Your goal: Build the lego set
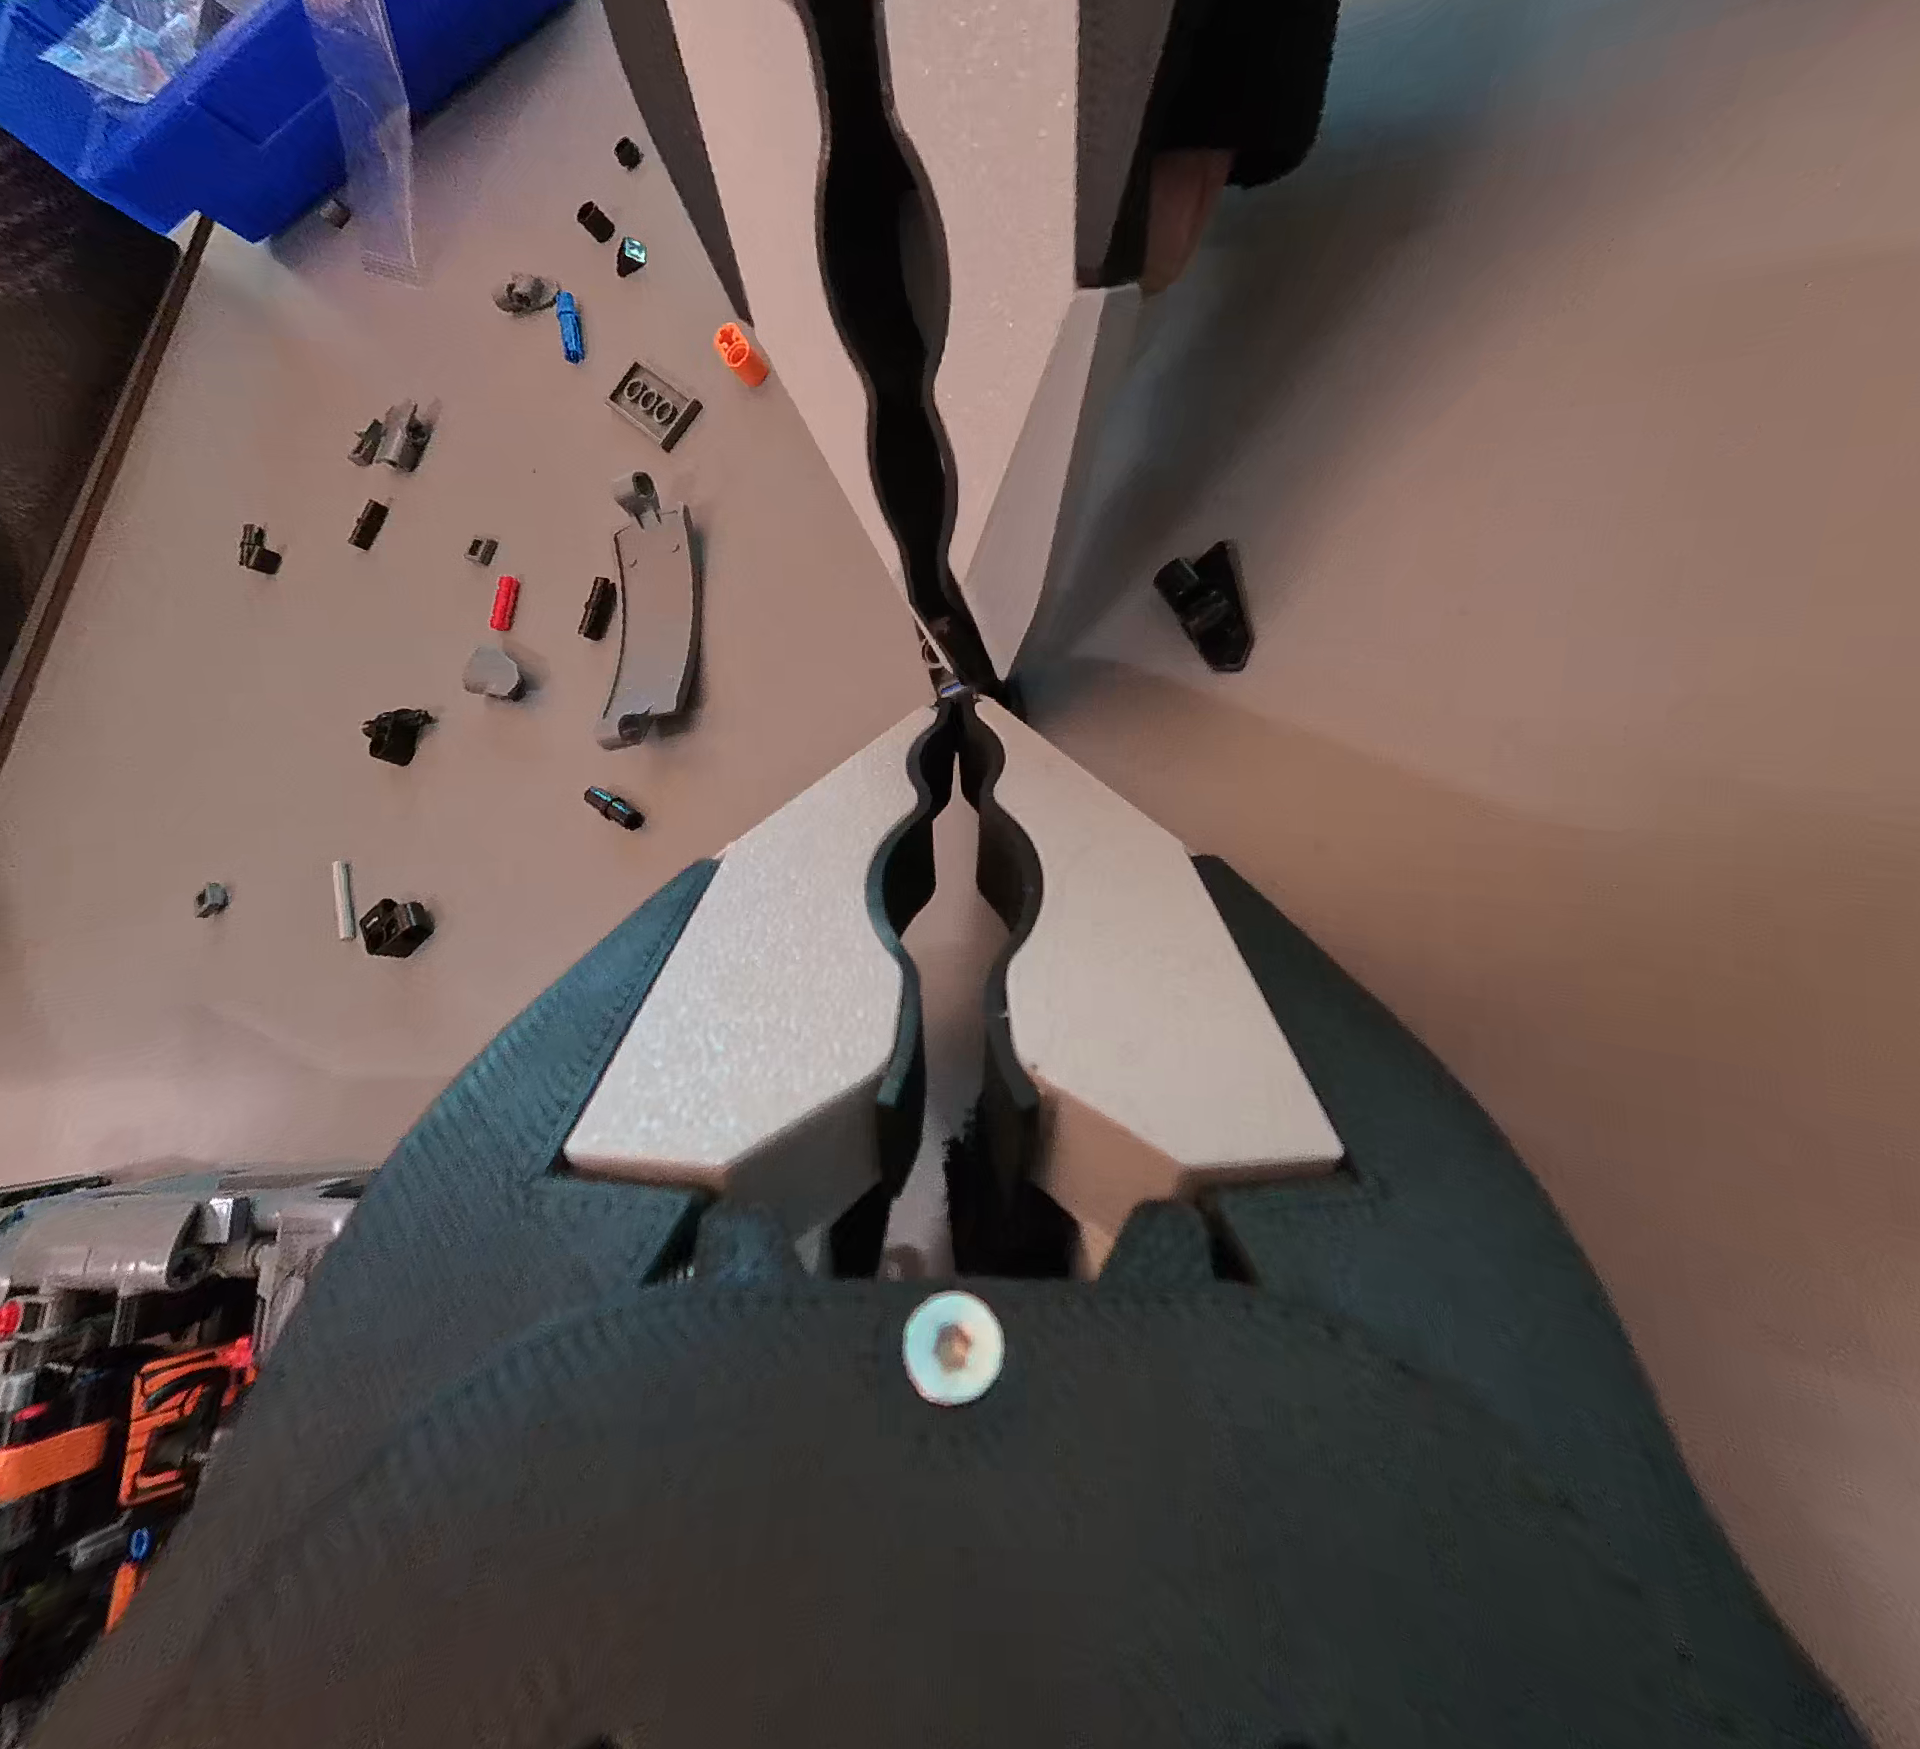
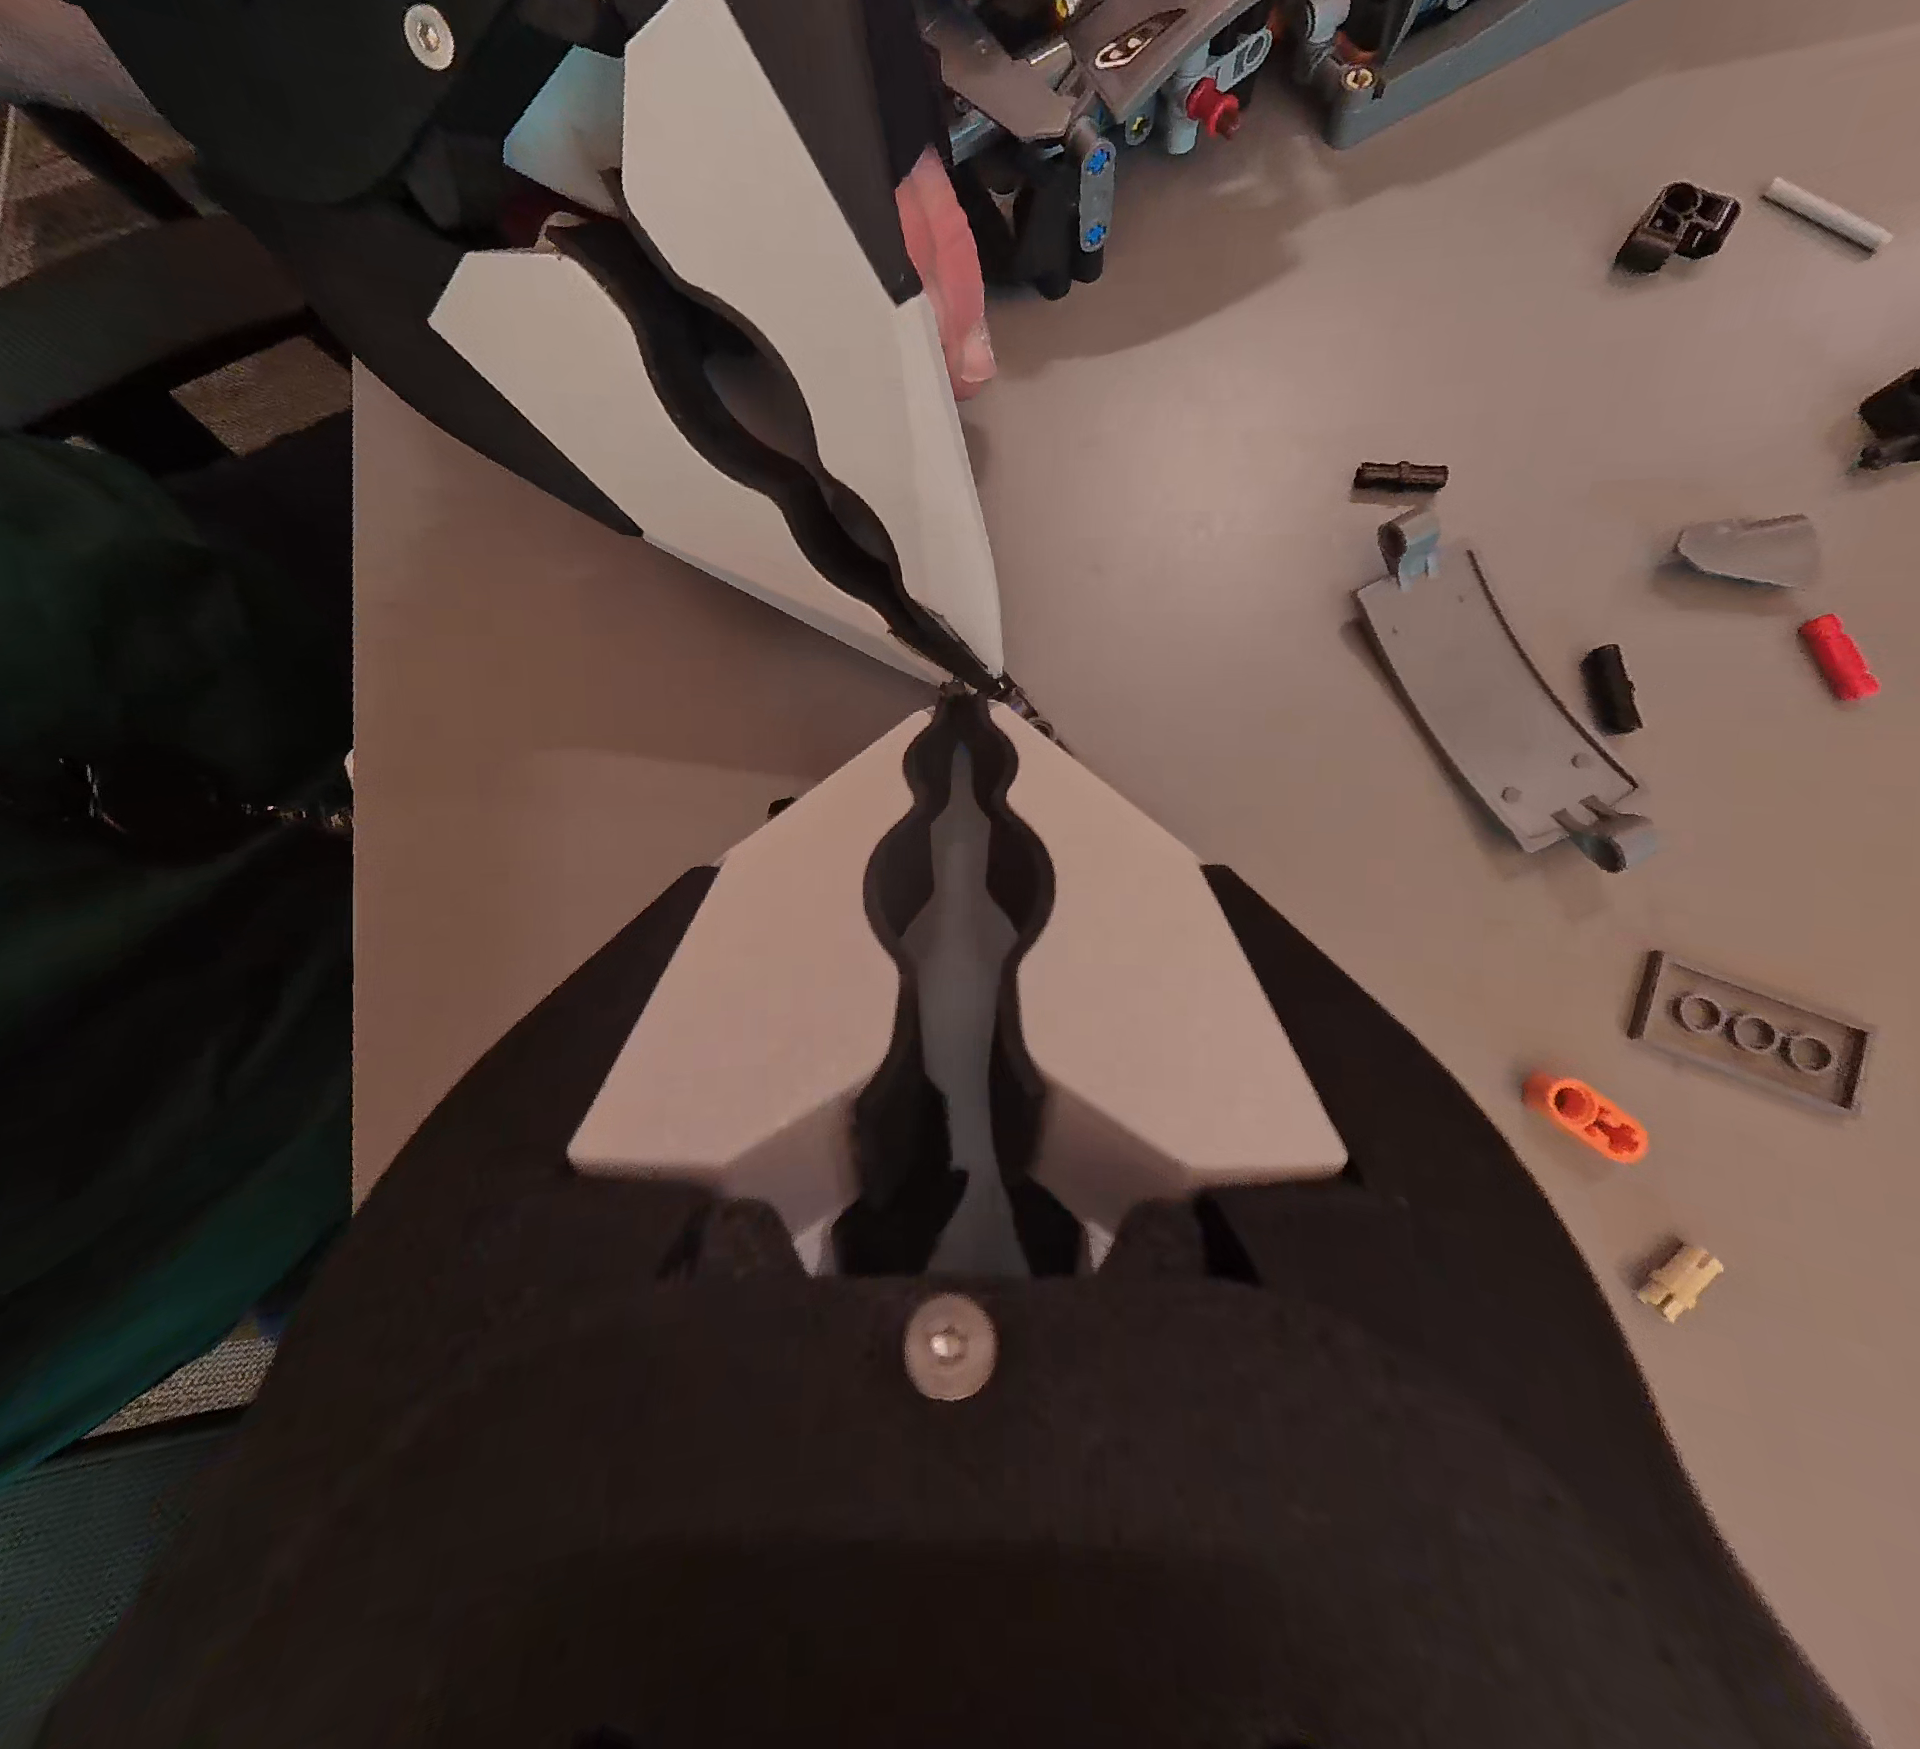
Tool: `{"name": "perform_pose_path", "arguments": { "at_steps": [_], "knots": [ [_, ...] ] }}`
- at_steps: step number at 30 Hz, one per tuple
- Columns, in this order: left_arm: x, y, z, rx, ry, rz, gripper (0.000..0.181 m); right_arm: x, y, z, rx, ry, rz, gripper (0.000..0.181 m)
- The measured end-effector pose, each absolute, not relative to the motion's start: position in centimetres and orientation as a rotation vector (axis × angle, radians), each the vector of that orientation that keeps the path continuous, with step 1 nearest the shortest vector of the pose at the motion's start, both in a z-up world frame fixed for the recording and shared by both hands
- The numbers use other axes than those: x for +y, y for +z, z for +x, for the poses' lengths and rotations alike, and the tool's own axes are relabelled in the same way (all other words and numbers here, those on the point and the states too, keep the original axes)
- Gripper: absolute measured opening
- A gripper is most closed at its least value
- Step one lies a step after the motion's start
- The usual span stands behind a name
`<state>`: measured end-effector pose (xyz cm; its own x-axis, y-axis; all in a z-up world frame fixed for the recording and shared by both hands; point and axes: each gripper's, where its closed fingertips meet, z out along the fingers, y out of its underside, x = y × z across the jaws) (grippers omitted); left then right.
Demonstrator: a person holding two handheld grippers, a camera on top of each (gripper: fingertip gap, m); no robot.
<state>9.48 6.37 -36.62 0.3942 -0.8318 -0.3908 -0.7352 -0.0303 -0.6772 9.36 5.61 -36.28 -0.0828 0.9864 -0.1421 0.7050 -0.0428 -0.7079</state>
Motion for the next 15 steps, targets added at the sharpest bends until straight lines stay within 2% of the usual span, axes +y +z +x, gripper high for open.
{"name": "perform_pose_path", "arguments": {
  "at_steps": [15],
  "knots": [
    [6.6,-37.4,8.7,1.358,-0.082,-1.834,0.0,5.5,-36.3,9.1,-1.837,0.909,-1.766,0.0]
  ]
}}
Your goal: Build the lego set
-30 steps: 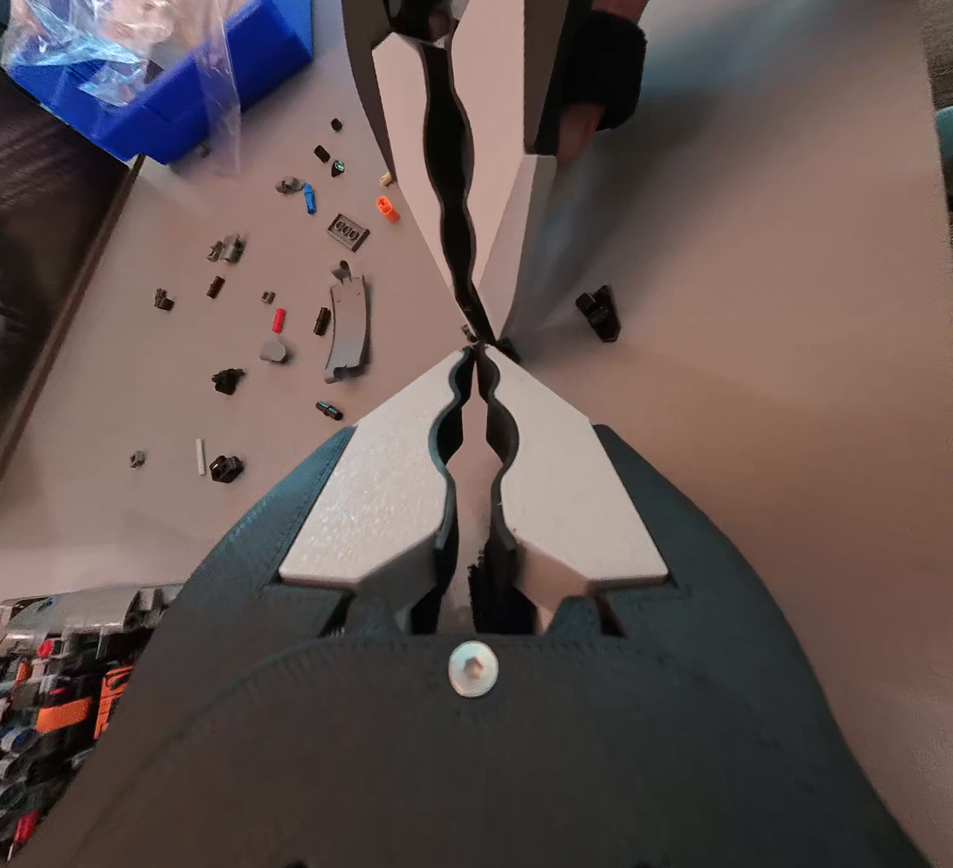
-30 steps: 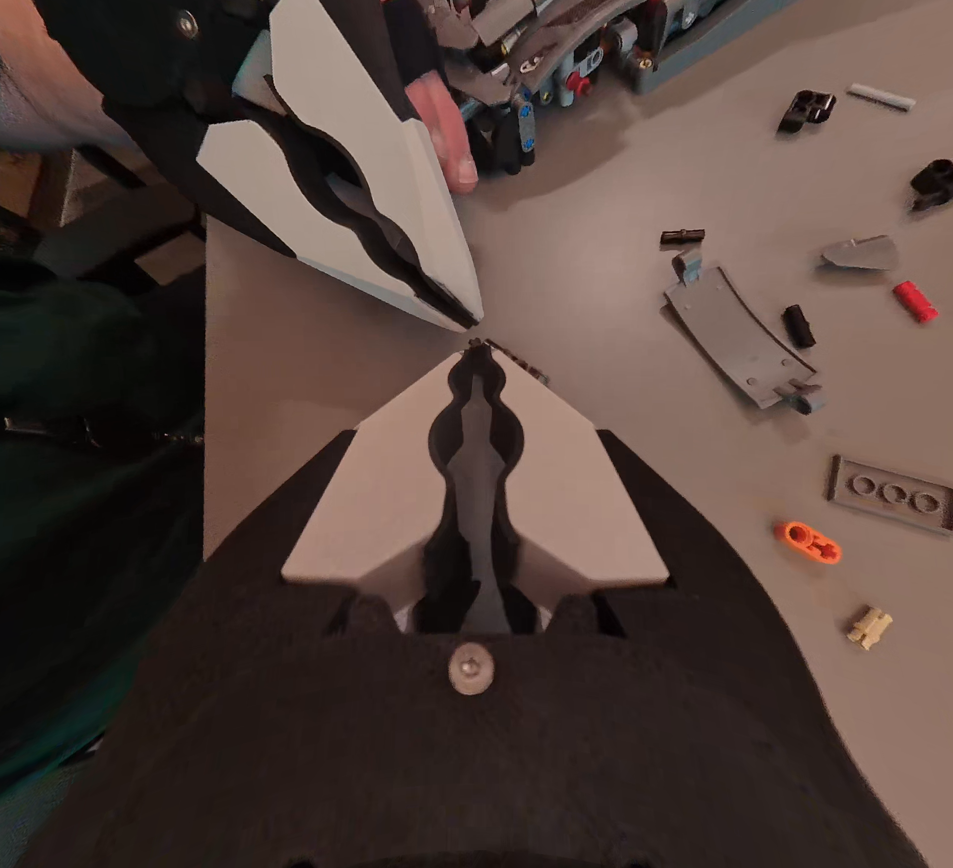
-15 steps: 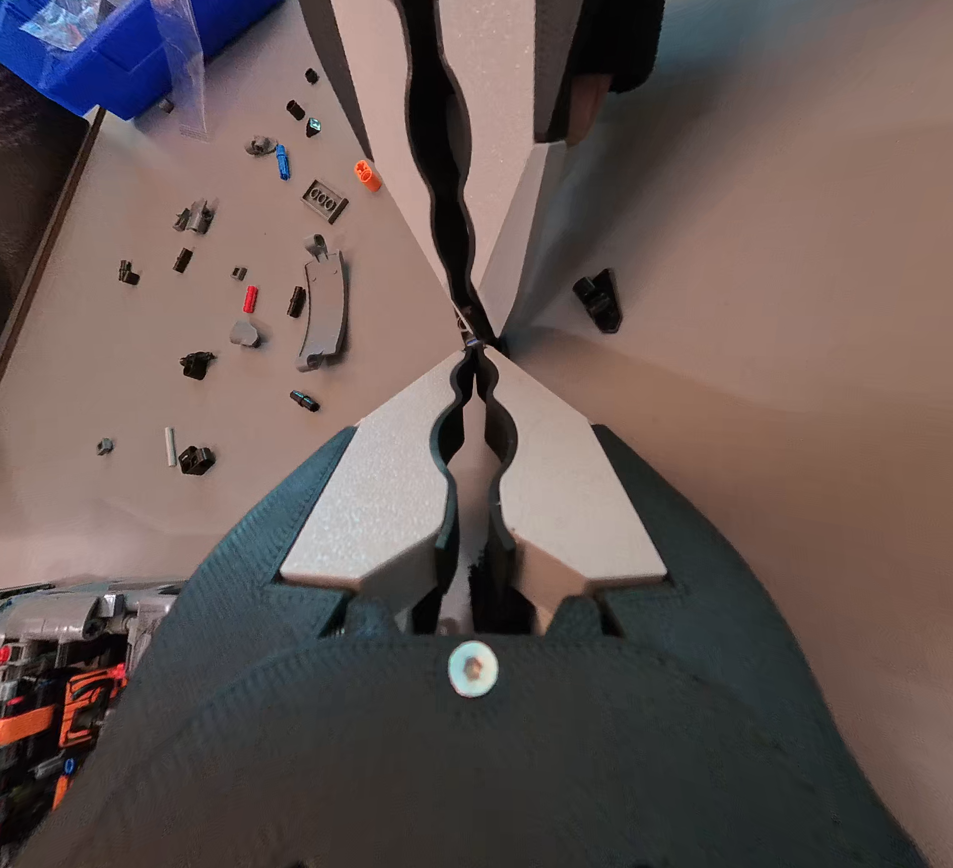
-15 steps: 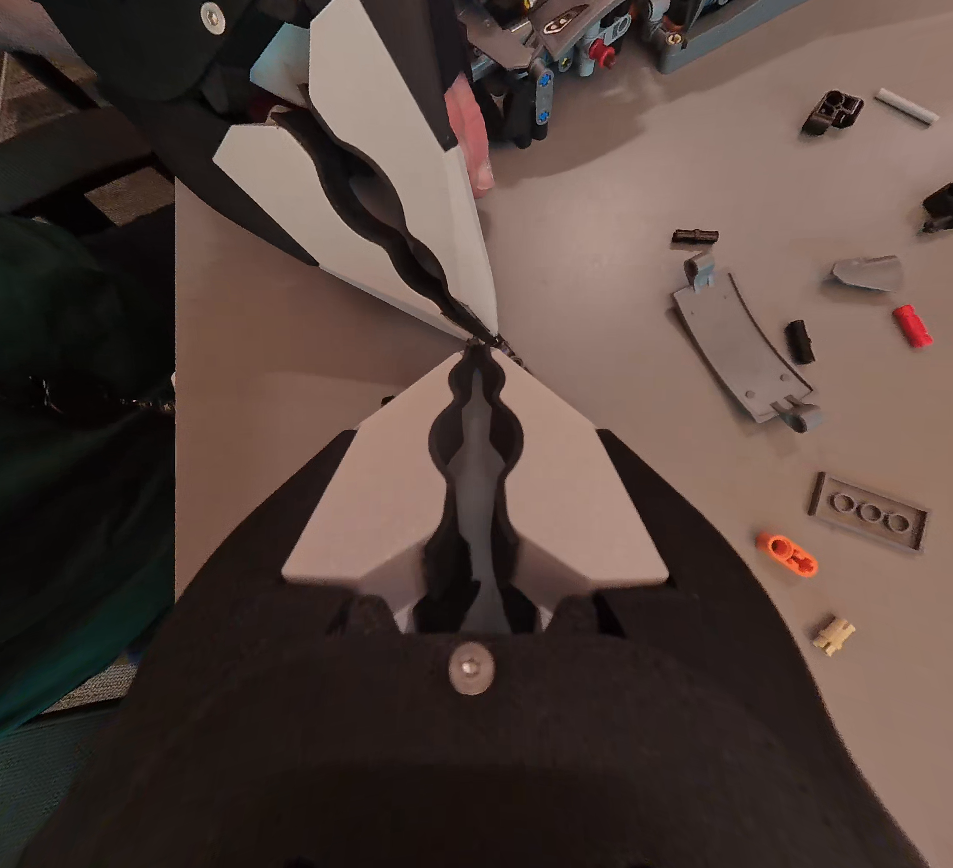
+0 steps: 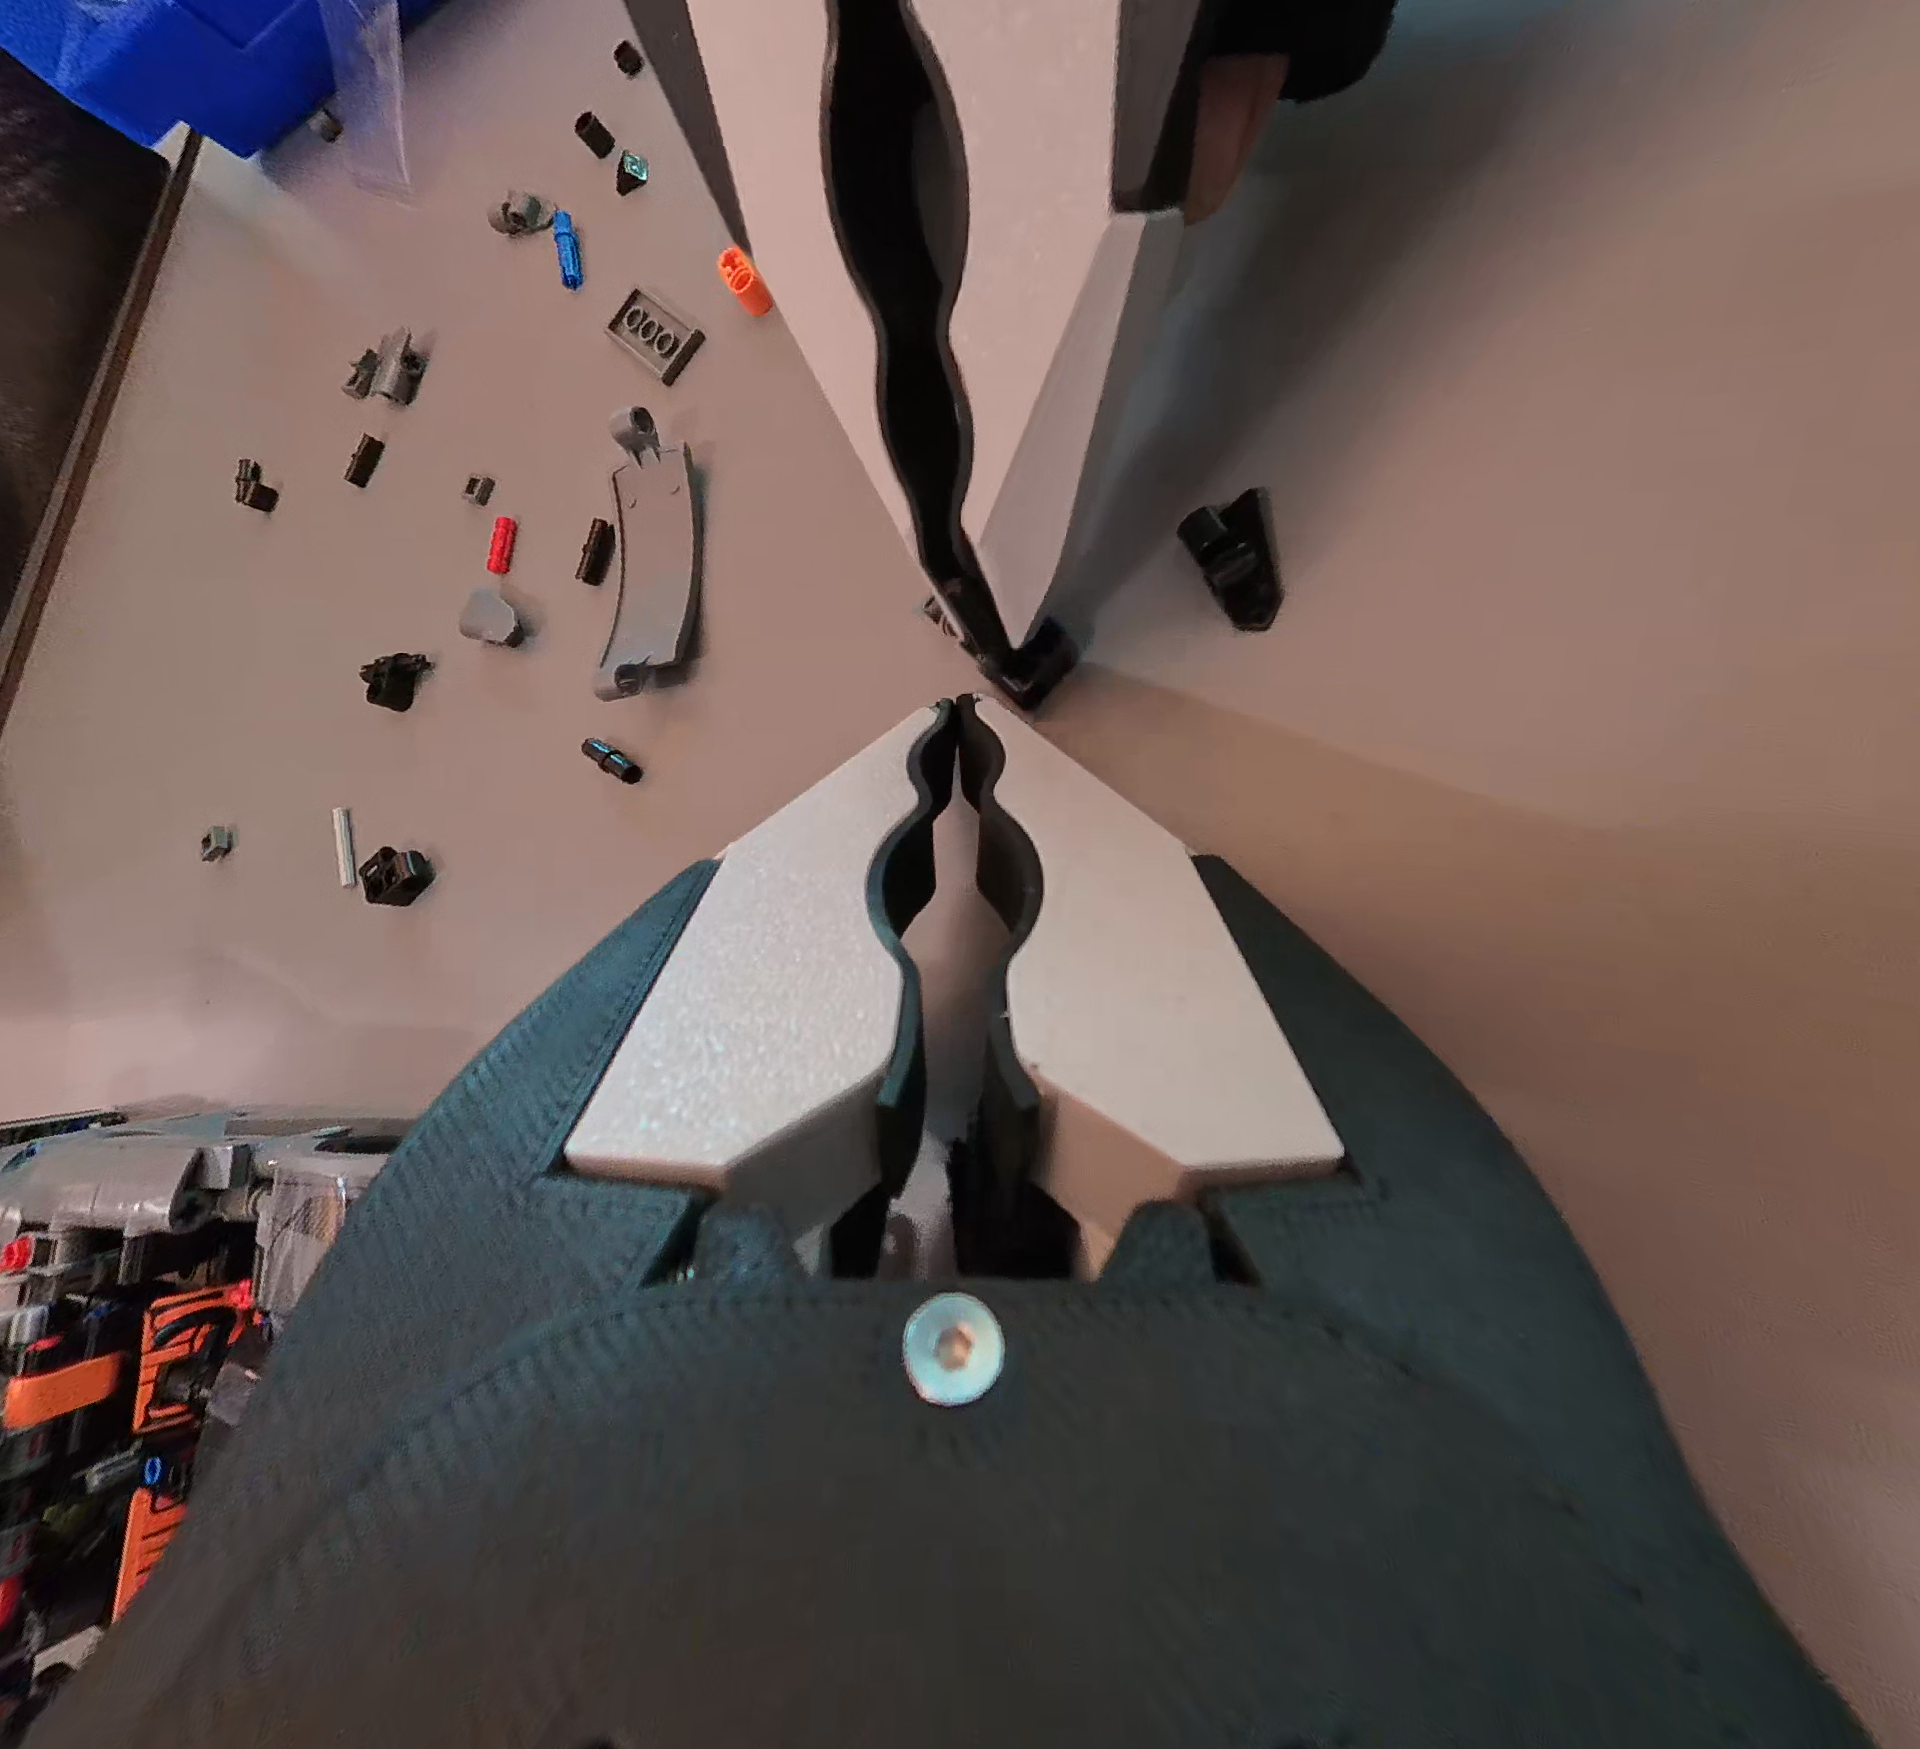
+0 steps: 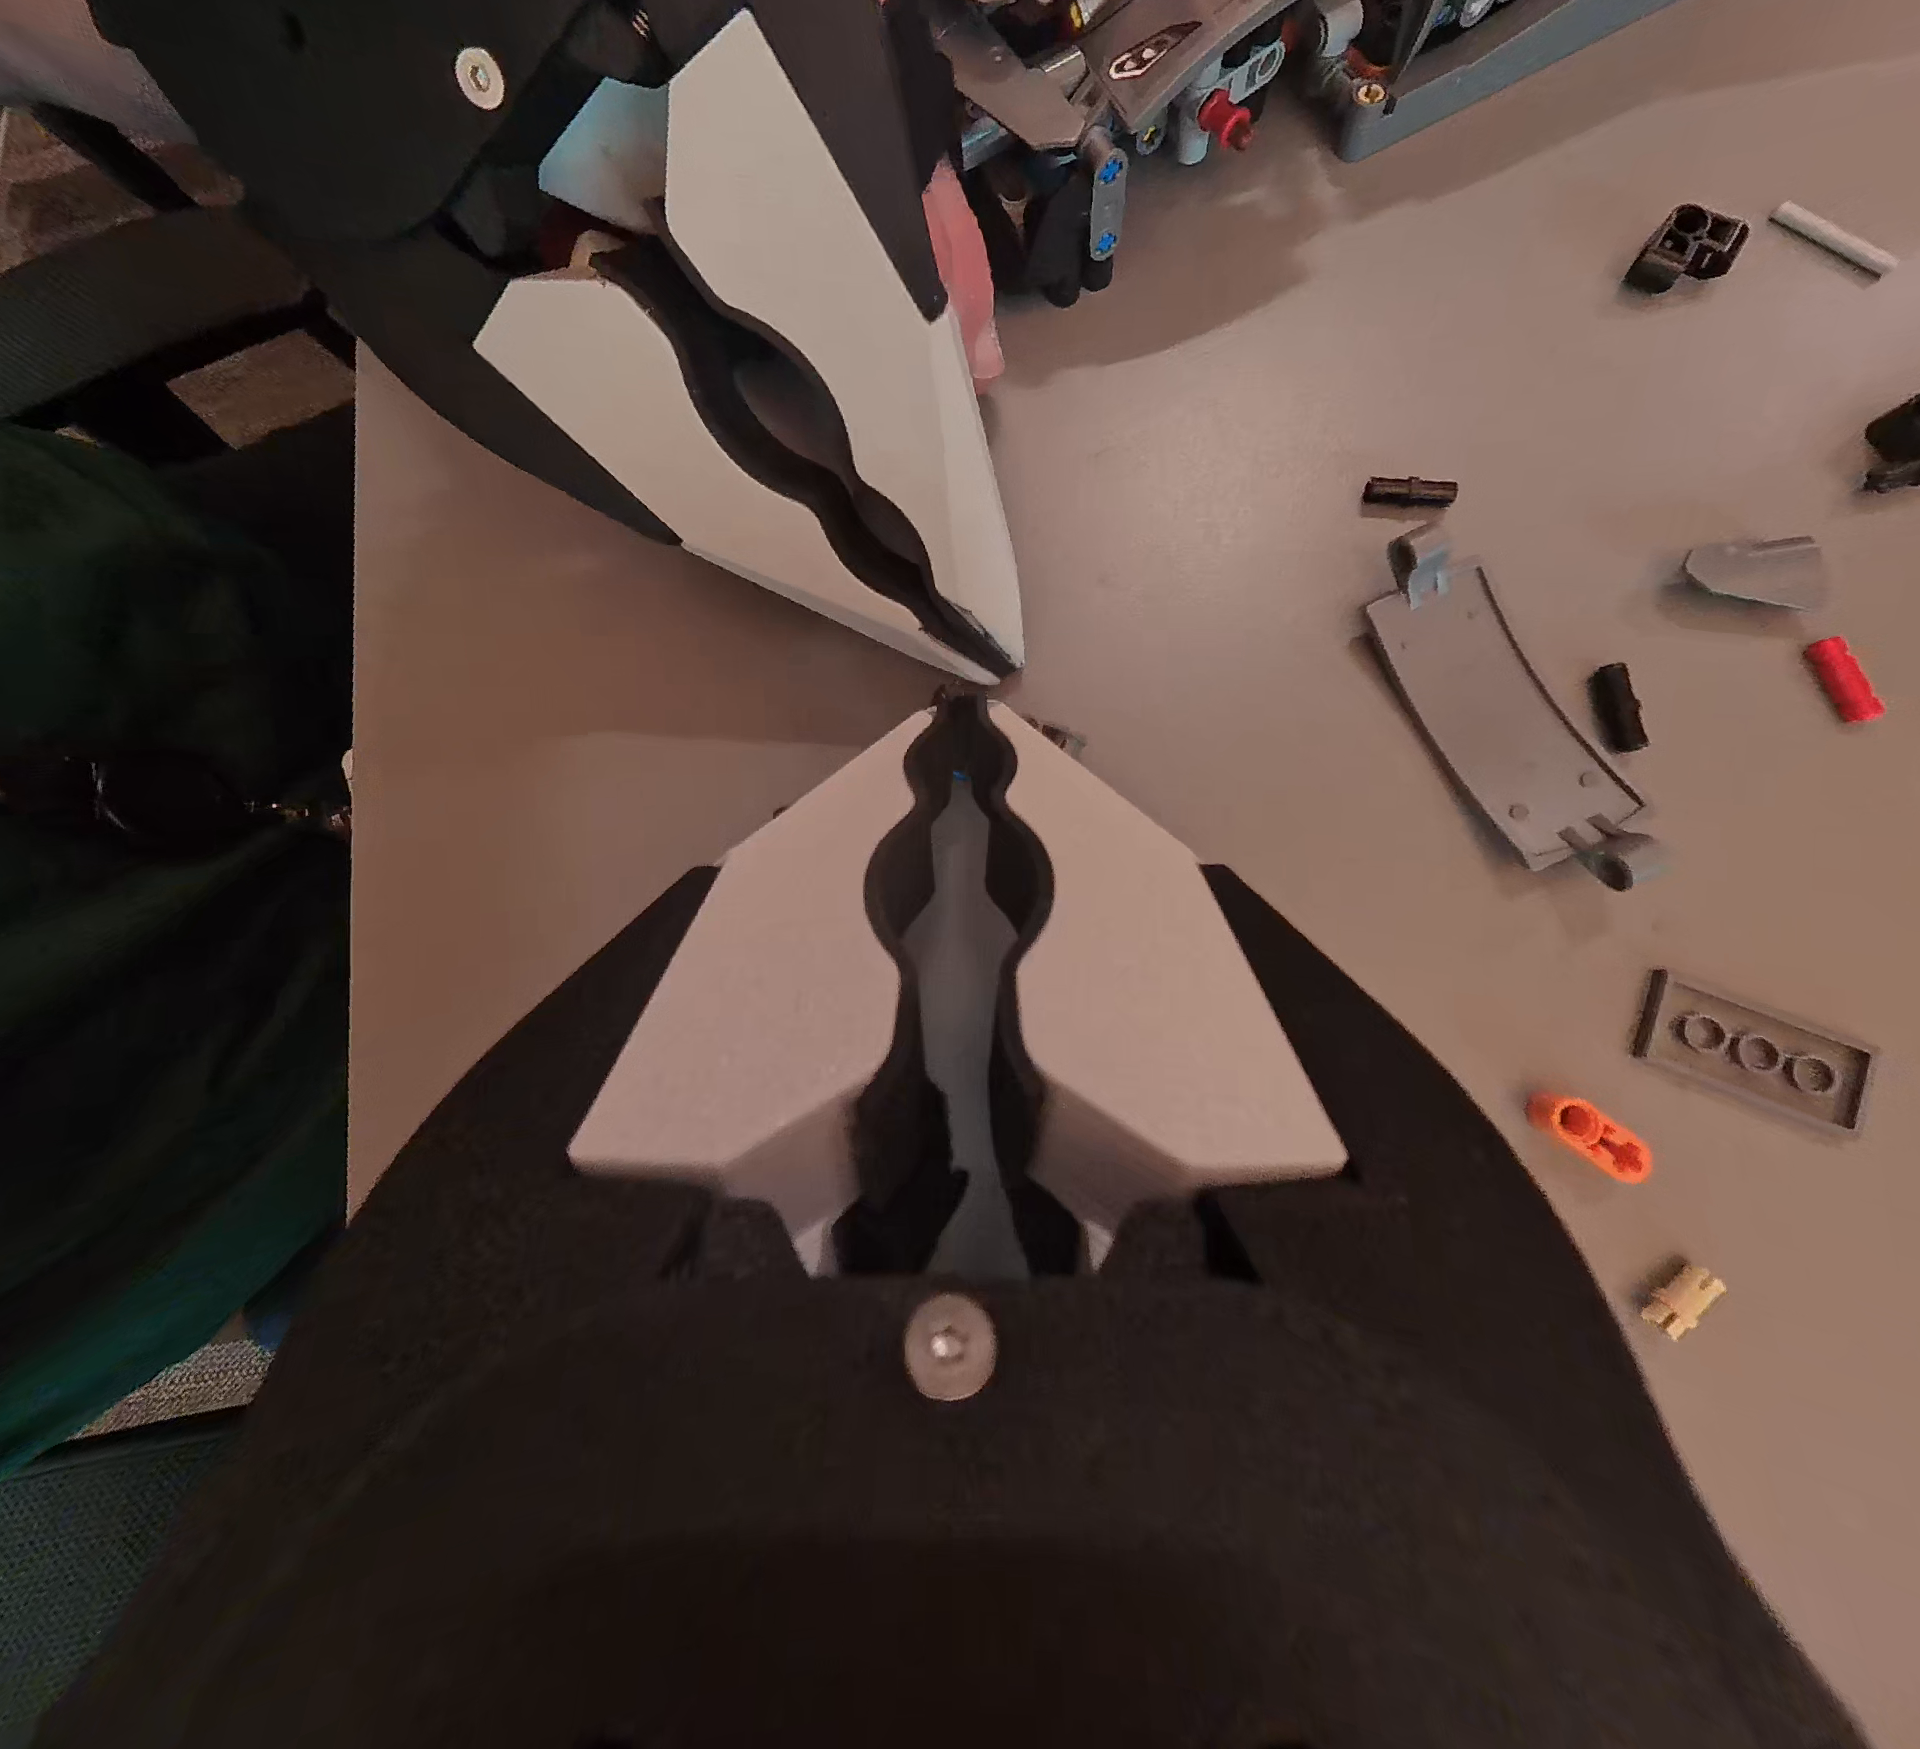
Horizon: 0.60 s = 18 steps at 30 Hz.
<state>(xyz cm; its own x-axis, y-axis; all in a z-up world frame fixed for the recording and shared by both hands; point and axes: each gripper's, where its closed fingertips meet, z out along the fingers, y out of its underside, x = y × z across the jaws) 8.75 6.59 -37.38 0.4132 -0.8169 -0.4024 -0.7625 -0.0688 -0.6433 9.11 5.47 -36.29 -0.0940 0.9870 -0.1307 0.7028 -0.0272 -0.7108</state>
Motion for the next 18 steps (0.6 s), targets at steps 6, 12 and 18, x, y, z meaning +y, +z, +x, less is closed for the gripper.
{"name": "perform_pose_path", "arguments": {
  "at_steps": [6,12,18],
  "knots": [
    [6.5,-36.8,8.9,1.348,-0.101,-1.806,0.0,5.0,-35.8,9.5,-1.843,0.913,-1.739,0.0],
    [6.0,-36.6,9.3,1.372,-0.107,-1.767,0.0,5.1,-35.9,9.9,-1.845,0.86,-1.752,0.0],
    [5.9,-36.2,9.9,1.387,-0.13,-1.705,0.0,5.3,-35.3,9.8,-1.735,0.908,-1.674,0.0]
  ]
}}
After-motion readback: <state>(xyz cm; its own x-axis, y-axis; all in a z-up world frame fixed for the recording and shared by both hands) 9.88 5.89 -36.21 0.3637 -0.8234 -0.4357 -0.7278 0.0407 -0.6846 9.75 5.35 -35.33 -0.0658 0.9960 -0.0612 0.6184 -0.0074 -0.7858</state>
